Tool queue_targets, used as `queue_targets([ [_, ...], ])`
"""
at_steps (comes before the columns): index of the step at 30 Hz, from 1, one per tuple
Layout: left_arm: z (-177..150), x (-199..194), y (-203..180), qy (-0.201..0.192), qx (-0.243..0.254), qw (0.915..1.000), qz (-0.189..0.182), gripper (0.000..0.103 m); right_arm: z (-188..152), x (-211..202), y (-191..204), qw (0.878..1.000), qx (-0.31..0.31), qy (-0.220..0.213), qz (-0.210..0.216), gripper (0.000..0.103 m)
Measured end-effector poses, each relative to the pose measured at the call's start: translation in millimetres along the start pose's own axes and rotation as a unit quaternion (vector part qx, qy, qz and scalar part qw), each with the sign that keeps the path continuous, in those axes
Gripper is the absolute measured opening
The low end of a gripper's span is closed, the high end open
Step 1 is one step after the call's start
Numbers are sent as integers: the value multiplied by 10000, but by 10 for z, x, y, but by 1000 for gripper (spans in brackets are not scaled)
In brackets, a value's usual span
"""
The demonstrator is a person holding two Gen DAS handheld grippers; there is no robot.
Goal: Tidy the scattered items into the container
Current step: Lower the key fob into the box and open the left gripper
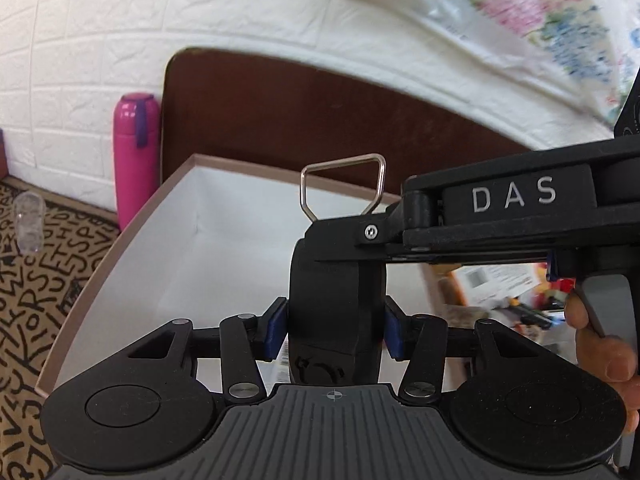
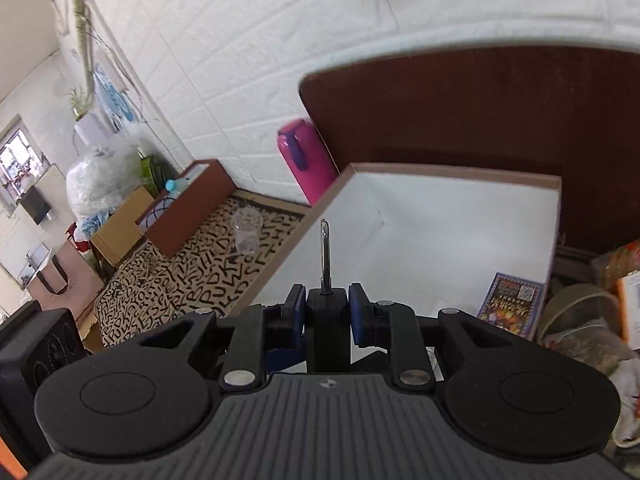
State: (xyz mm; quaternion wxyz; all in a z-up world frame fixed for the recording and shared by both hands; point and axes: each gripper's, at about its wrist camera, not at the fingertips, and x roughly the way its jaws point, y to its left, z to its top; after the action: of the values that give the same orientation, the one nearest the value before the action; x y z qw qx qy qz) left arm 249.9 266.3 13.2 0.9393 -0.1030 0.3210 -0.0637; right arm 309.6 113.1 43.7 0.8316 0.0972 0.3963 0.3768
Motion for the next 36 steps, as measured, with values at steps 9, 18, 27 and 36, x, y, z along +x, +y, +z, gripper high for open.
queue_targets([
  [9,135,538,330,618,-355,9974,112,49,86,664,-275,9975,264,619,-207,26],
  [18,163,663,432,810,-877,9908,630,101,110,807,-504,9936,704,689,-557,75],
  [27,132,480,412,734,-1416,9867,309,103,141,389,-465,9959,580,383,-586,86],
  [36,148,68,-64,453,-848,9950,257,103,30,-29,-328,9965,627,266,-478,91],
])
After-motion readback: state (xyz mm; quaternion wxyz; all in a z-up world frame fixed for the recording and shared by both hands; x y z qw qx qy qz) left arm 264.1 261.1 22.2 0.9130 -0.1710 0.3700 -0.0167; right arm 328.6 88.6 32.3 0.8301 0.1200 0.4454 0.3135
